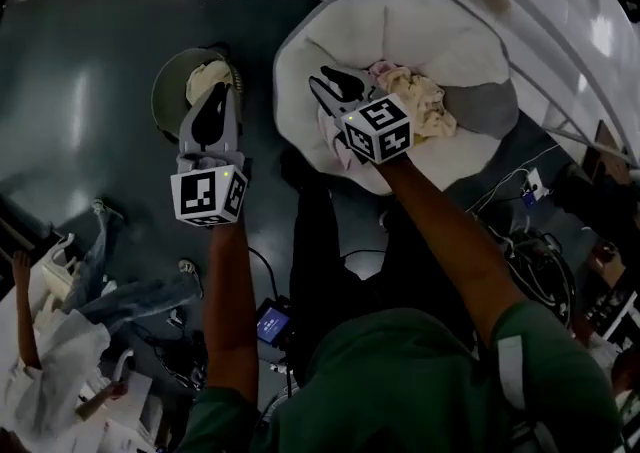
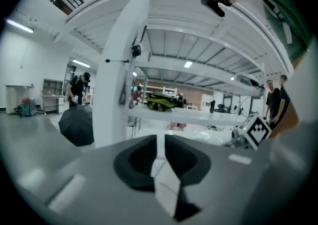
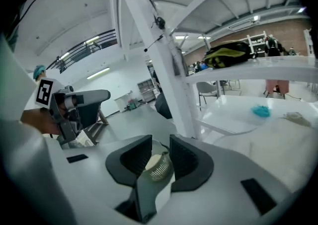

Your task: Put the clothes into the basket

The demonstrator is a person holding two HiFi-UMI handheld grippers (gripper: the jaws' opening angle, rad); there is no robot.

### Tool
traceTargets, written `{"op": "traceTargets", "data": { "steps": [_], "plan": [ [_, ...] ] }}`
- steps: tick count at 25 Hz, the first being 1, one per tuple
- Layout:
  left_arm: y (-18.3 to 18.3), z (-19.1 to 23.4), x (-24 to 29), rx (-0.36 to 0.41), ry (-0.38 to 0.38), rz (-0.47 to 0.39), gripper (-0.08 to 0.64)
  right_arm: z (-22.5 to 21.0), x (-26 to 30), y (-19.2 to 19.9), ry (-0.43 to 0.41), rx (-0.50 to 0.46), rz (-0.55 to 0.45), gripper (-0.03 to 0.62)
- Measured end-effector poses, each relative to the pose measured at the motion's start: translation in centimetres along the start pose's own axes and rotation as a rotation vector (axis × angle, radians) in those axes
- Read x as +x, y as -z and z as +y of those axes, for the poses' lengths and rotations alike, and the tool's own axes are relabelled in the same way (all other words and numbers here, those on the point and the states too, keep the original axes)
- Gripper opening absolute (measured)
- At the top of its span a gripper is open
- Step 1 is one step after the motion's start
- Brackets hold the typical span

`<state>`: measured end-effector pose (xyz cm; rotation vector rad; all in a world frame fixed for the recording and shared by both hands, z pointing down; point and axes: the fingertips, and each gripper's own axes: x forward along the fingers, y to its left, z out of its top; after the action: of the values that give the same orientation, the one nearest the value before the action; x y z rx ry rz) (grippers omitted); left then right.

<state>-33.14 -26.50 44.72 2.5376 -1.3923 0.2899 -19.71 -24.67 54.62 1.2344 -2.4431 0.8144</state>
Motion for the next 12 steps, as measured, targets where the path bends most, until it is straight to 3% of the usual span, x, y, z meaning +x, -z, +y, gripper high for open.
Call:
{"op": "traceTargets", "data": {
  "steps": [6,12],
  "plan": [
    [4.8,-13.3,6.0,-0.033,0.148,0.068,0.048,-11.0,-10.5,7.6,0.172,0.082,0.023,0.124],
    [12.1,-25.2,12.1,-0.059,0.252,0.151,0.048,-20.9,-18.0,17.2,0.306,0.154,0.084,0.169]
  ]
}}
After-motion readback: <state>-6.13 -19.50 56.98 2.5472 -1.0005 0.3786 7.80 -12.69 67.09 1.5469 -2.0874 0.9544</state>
